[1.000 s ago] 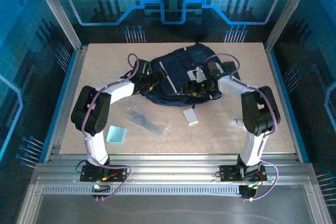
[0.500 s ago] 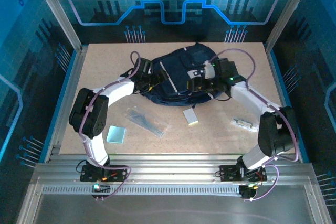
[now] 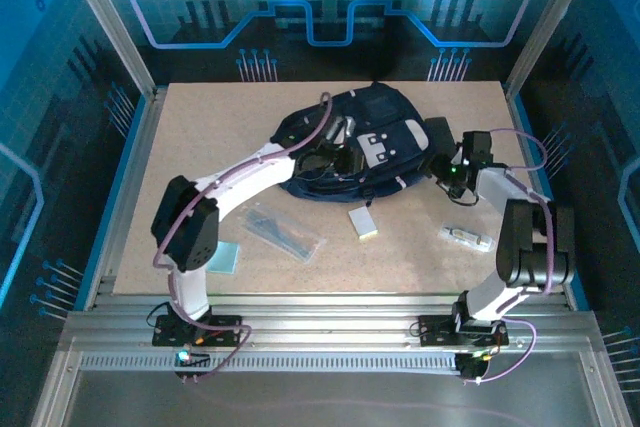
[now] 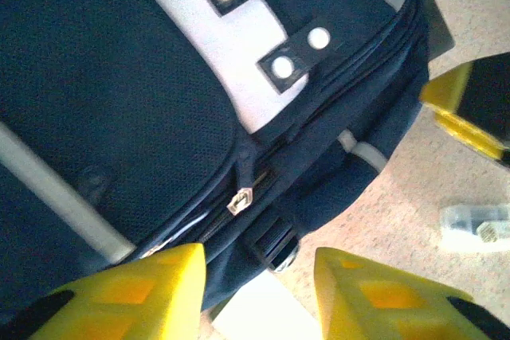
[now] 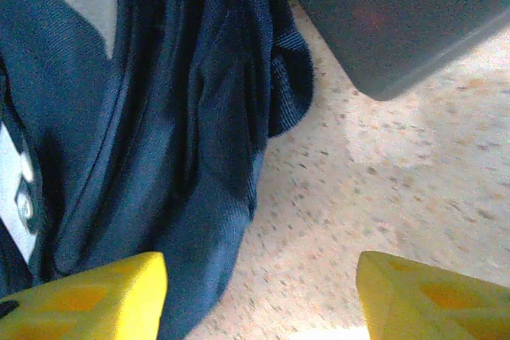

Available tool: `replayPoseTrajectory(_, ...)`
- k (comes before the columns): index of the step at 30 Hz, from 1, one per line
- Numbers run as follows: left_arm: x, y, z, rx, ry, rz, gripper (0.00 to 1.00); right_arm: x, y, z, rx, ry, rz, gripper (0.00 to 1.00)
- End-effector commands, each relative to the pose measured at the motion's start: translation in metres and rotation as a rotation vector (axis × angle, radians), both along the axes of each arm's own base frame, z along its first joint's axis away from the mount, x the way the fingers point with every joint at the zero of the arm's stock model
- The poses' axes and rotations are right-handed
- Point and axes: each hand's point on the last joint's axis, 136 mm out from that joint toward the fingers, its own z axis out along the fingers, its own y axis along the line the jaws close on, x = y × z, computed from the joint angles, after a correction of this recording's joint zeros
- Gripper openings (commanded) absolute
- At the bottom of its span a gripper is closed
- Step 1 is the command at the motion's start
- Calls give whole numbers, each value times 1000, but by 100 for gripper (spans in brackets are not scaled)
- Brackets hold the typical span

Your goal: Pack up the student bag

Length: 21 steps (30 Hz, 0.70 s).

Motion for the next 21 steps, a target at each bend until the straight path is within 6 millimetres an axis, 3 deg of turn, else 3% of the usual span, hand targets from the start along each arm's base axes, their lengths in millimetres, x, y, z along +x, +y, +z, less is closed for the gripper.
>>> replayPoseTrajectory(1, -6, -11, -29, 134, 33, -108, 34, 22, 33, 0, 178, -62, 65, 62)
replayPoseTrajectory(5, -3, -30, -43, 189, 42, -178, 32, 30, 46, -14, 245, -47, 68, 57)
replayPoseTrajectory(12, 15, -36, -67, 305, 5, -199, 32, 31, 51, -27, 277, -28, 57, 26)
replayPoseTrajectory(16, 22, -35, -80, 362, 5, -187, 33, 31, 54, -26, 279, -27, 64, 23)
replayPoseTrajectory(21, 38, -18, -93, 493, -35, -109, 40, 30, 59, -25, 270, -24, 80, 18)
